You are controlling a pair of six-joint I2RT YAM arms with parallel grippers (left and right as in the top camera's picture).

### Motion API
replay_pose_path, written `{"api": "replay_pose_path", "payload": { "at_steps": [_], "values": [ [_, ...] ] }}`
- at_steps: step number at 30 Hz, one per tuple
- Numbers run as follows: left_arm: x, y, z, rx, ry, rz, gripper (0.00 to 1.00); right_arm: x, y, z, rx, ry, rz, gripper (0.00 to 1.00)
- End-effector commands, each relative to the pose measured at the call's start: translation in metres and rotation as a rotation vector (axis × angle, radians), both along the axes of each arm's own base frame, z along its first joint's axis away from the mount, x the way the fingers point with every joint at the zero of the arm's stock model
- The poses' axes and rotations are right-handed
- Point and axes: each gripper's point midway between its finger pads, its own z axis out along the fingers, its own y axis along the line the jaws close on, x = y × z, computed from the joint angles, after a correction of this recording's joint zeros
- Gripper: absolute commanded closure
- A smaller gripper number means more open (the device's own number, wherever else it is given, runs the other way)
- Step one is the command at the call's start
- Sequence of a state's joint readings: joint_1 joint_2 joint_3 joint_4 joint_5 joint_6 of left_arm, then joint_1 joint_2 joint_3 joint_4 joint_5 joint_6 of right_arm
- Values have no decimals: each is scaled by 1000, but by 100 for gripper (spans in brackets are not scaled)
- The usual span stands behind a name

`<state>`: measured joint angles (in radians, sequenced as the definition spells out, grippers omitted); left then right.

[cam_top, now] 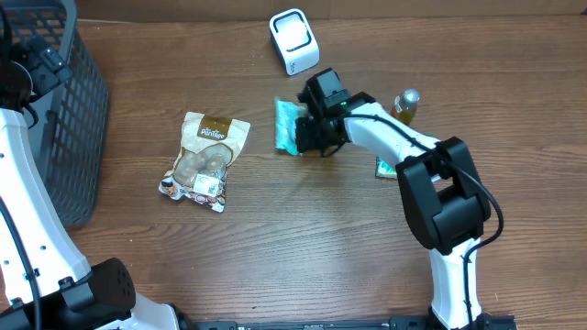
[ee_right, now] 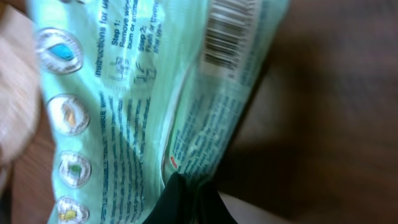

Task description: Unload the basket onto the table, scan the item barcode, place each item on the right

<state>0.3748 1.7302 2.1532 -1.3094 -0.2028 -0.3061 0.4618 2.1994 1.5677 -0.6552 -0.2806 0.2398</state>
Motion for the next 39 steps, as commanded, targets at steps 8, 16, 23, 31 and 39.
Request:
{"api": "replay_pose_path", "payload": {
  "at_steps": [8,16,23,31,39],
  "values": [
    [2,0,3,14,-1,-15,0,-77,-19,7,-61,344,30,87],
    [2,0,3,14,-1,-15,0,-126,-11,38,-75,521,76,72],
    [2,0,3,14,-1,-15,1,-119,-15,84,-127,501,68,61],
    [2,0,3,14,-1,-15,0,-82,-20,76,-210,367,-114,60],
    [2,0,3,14,-1,-15,0,-60,-22,71,-296,234,-224,57]
  ]
}}
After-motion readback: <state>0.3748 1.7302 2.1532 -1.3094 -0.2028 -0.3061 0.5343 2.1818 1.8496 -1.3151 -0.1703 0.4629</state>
